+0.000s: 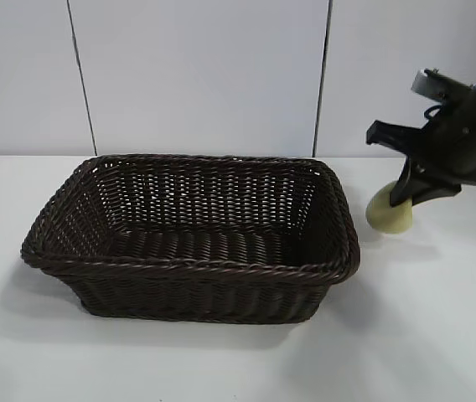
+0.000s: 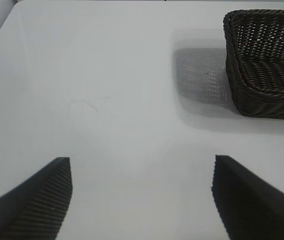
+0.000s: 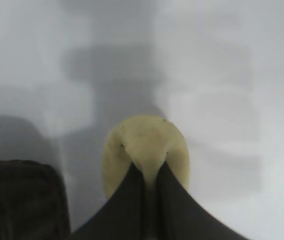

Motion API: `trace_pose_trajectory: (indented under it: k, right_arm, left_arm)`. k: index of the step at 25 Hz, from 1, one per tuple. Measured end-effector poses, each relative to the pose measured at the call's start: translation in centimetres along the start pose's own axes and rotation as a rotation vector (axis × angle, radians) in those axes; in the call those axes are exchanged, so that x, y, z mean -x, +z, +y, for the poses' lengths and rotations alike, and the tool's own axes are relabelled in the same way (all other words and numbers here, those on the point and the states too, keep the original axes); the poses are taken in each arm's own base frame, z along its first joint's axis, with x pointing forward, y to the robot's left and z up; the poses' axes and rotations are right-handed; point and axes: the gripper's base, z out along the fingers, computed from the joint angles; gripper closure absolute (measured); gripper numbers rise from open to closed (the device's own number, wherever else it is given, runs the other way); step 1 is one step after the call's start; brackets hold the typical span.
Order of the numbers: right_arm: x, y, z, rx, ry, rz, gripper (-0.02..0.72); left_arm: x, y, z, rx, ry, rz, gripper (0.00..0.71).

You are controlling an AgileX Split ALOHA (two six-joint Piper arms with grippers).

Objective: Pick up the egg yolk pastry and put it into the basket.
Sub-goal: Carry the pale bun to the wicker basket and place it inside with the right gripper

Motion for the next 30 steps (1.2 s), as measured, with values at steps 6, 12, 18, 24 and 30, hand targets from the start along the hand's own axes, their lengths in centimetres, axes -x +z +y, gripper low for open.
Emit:
trace_pose_trajectory:
  k: [6,12,18,24,30]
  right_arm:
    - [0.4,-4.4,1.5,0.042,-0.047,-0.041,0.673]
    - [-0.2,-5.5,3.9,0.082,-0.145,-0.038,0.675]
    - [-2.6,-5.2,9.4,0.175,-0.288,-0.003,0.680]
    - [-4.7,-5.1,14.3,0.256,-0.397,-0.046,0.680]
    - [-6.3,-3.6,17.4,0.305,-0.413,-0.098,0.680]
  left_arm:
    - [0.0,0.0,0.0,0.000,0.000,0.000,0.148]
    - [0.0,0.0,0.0,0.000,0.000,0.000,0.148]
    - [0.0,0.0,0.0,0.000,0.000,0.000,0.148]
    - [0.0,0.0,0.0,0.000,0.000,0.000,0.148]
    - [0.0,0.0,0.0,0.000,0.000,0.000,0.148]
